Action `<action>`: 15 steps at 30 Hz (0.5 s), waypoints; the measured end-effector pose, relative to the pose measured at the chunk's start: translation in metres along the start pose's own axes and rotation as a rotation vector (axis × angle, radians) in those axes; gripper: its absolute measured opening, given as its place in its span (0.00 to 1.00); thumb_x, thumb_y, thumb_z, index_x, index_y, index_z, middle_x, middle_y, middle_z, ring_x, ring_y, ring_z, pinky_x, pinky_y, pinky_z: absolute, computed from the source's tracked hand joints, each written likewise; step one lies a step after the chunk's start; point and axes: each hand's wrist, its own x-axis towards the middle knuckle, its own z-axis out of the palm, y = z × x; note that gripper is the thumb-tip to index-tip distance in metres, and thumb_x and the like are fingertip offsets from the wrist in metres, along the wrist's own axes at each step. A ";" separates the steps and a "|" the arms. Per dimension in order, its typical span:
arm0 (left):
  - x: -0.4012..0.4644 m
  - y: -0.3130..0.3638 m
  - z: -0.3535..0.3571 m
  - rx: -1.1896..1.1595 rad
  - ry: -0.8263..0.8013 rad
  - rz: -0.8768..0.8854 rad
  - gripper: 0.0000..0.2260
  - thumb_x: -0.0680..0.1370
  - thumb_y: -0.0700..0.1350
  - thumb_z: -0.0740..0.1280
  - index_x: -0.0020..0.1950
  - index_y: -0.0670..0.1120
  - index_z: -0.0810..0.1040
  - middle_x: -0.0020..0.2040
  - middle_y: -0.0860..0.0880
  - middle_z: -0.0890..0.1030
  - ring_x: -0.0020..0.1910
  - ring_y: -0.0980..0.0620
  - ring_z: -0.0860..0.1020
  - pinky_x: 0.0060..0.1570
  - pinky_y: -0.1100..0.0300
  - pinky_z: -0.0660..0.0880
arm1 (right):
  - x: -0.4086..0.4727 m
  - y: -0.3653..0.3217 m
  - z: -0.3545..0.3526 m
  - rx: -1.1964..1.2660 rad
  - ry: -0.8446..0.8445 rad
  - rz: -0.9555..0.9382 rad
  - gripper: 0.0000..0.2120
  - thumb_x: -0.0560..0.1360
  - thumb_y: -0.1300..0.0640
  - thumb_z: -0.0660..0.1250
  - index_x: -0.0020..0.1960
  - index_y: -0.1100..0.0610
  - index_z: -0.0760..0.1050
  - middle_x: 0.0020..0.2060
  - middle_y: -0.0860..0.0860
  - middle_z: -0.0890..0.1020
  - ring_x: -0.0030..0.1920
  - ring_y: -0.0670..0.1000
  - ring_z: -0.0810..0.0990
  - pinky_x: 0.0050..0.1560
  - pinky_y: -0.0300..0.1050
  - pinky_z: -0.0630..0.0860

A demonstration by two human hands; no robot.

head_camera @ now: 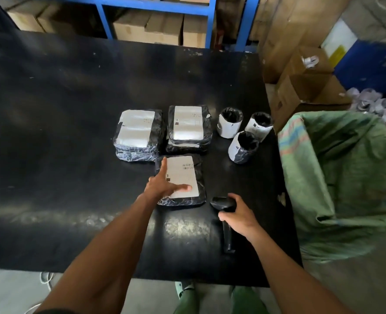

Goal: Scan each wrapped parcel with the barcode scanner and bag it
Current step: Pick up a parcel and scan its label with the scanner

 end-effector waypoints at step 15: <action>-0.065 0.025 0.021 -0.220 0.353 0.204 0.45 0.63 0.58 0.82 0.76 0.67 0.64 0.53 0.49 0.71 0.50 0.48 0.78 0.61 0.53 0.76 | -0.012 -0.069 -0.064 0.519 -0.026 -0.140 0.11 0.78 0.61 0.63 0.60 0.59 0.71 0.39 0.62 0.81 0.27 0.56 0.76 0.29 0.46 0.74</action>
